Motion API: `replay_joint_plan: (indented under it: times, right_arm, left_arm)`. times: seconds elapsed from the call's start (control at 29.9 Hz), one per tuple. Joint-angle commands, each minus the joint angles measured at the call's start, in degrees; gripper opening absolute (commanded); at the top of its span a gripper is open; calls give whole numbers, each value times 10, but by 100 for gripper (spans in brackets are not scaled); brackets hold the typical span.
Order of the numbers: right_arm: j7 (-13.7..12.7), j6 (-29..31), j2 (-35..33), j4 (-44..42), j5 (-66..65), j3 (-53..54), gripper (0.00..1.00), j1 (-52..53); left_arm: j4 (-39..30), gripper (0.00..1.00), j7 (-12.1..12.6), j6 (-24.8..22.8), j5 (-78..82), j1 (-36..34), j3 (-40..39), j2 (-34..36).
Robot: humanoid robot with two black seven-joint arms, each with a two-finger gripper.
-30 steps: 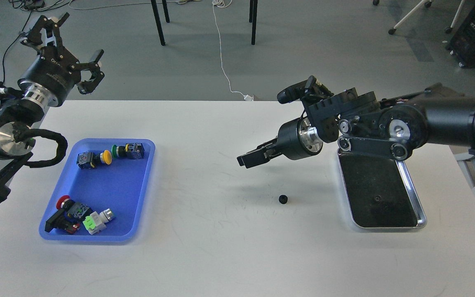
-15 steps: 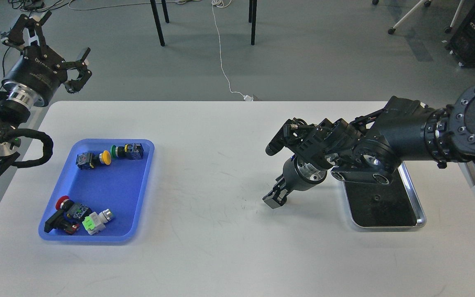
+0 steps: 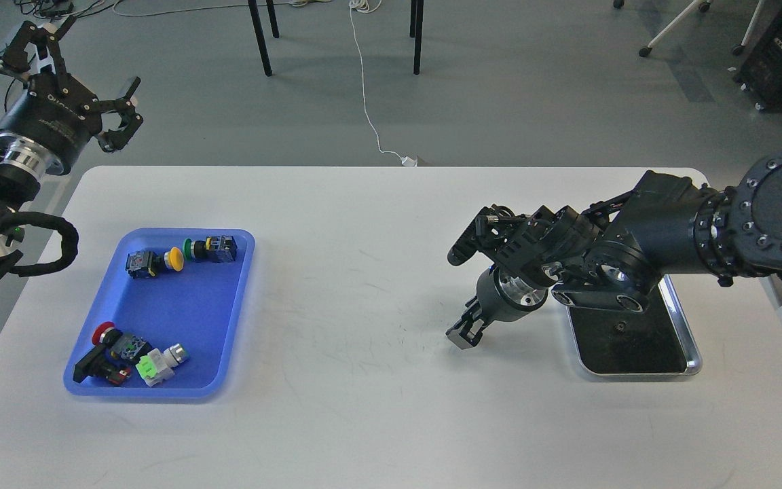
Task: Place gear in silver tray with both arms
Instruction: 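Reach the right gripper to the second gear and grasp it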
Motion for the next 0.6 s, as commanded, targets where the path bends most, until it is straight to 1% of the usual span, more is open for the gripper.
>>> replay_joint_plan:
  times: [0.0,0.17,0.27,0.43,0.57]
  right_arm:
    - [0,1,3,3,0,0,51,-2]
    - [-1,2,3,8,0,-1,32,-3]
    - [-1,2,3,8,0,0,23,-1]
    - [-2,1,3,8,0,0,12,7]
    - [-1,1,-16,14,-4,2,11,36]
  left_arm:
    - [0,97,0,-1,0,0,0,4]
    - [0,97,1,-1,1,0,0,13]
    - [0,97,1,-8,1,0,1,14]
    - [0,97,1,-8,1,0,1,15]
    - [1,97,1,-9,2,0,1,16]
